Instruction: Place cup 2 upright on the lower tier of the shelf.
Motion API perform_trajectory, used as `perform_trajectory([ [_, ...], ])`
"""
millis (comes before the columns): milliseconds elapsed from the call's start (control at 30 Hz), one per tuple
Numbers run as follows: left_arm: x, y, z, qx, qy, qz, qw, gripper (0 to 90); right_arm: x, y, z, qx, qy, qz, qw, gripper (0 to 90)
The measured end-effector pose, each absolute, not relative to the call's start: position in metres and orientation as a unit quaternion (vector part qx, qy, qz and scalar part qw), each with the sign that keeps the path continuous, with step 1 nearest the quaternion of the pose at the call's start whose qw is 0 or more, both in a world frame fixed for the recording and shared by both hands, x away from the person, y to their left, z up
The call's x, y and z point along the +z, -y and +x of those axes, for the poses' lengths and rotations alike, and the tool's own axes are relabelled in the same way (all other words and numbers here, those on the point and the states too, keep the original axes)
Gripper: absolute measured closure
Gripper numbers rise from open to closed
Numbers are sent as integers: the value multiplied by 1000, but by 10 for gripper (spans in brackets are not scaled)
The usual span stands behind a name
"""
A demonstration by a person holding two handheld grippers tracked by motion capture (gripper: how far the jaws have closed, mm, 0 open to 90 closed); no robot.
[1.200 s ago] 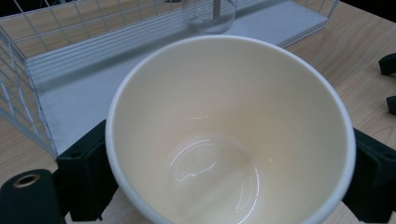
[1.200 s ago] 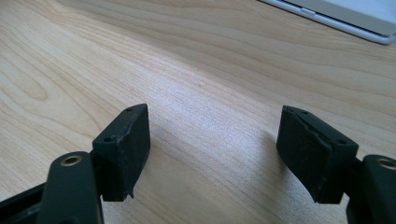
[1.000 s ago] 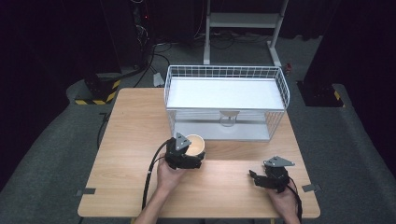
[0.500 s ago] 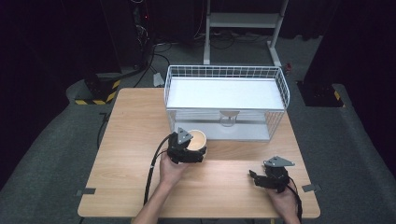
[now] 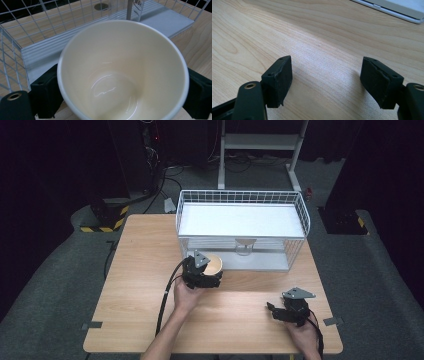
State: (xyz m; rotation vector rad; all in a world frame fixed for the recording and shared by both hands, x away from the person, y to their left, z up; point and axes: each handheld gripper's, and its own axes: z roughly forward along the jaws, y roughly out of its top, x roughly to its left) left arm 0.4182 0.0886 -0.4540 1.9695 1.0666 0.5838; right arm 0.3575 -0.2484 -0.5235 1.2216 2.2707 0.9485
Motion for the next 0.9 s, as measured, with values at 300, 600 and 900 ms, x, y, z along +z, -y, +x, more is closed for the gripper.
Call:
perform_trajectory([
  [300, -458, -84, 430, 231, -435, 772, 402, 94, -524, 248, 358, 338, -811, 436, 196, 261],
  [600, -461, -80, 444, 237, -445, 773, 385, 94, -524, 248, 358, 338, -810, 436, 196, 261],
  [900, -465, -85, 457, 231, -469, 759, 389, 94, -524, 248, 358, 338, -810, 436, 196, 260],
])
